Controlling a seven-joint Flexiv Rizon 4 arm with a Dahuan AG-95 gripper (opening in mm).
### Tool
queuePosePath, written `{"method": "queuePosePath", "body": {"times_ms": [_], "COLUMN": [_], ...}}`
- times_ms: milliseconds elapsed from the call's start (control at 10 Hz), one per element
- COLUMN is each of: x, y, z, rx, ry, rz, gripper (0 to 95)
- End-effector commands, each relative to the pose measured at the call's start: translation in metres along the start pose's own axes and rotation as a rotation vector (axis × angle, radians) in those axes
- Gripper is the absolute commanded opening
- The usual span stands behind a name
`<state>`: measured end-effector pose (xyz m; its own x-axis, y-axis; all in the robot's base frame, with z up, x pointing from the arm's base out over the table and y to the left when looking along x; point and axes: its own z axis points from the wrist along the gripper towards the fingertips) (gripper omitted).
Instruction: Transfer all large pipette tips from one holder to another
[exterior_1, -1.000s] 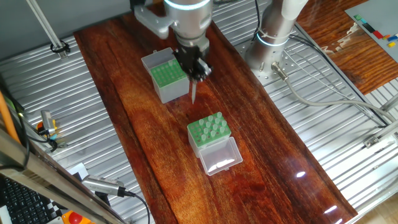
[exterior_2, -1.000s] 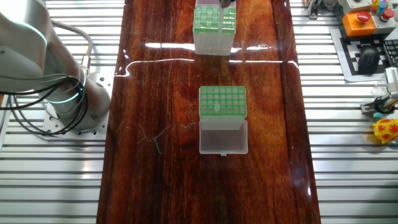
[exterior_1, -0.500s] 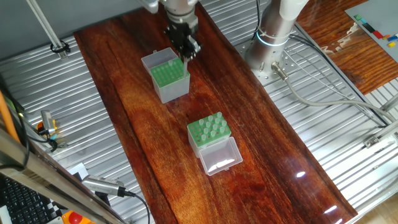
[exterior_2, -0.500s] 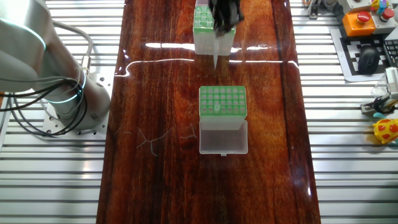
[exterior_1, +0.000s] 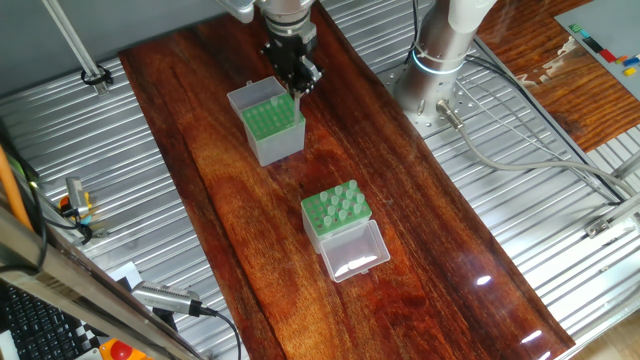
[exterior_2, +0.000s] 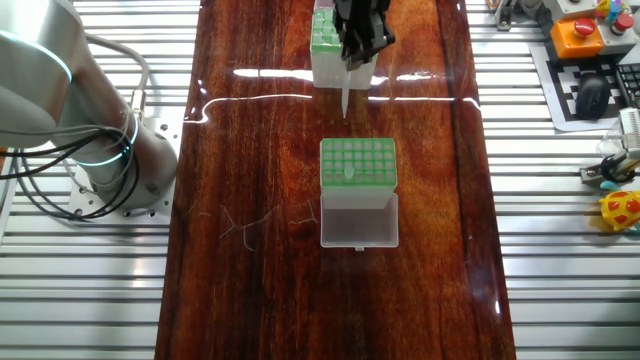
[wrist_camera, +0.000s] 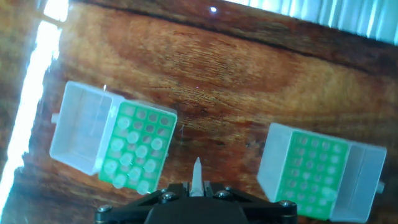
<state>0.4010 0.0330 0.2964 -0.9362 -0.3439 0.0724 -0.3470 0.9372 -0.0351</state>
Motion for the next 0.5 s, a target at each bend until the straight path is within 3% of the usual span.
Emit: {"method": "queuePosePath", "body": {"times_ms": [100, 200, 500], "x": [0.009, 0.012, 0.012], "y": [-0.037, -0.051, -0.051], "z": [-0.003, -0.004, -0.004], "rx": [0.046, 0.049, 0.036], "ry": [0.001, 0.003, -0.005], "rz": [-0.028, -0.060, -0.042], "gripper": [0.0, 0.0, 0.0]}}
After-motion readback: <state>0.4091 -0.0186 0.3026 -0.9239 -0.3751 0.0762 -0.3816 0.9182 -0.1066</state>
